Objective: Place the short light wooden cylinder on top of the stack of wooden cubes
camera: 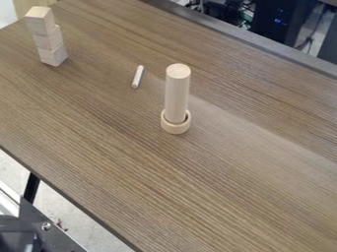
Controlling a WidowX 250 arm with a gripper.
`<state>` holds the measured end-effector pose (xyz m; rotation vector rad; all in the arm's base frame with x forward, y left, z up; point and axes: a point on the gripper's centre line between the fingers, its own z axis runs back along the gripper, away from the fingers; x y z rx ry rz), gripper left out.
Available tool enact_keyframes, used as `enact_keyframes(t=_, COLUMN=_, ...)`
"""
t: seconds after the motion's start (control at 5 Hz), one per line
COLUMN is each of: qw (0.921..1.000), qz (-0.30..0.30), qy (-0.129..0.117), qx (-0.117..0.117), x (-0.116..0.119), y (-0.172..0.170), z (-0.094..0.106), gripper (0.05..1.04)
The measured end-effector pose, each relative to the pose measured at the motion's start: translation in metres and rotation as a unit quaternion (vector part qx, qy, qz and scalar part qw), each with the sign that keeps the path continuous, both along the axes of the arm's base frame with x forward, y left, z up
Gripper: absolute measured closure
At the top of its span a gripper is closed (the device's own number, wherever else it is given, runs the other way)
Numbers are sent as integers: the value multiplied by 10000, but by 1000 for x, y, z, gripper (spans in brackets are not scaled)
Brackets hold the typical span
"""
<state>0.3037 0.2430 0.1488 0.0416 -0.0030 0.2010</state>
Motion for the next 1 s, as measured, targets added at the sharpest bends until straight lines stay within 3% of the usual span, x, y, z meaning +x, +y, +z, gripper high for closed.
enact_keyframes(t=0.6, qw=9980, qz=450, qy=438, qx=3, x=-18, y=19, z=-11, gripper=537)
enact_keyframes(t=0.8, qw=9968, qz=472, qy=636, qx=110, x=-24, y=25, z=-16, gripper=537)
enact_keyframes(t=1.0, qw=9944, qz=484, qy=936, qx=-26, x=-29, y=25, z=-27, gripper=537)
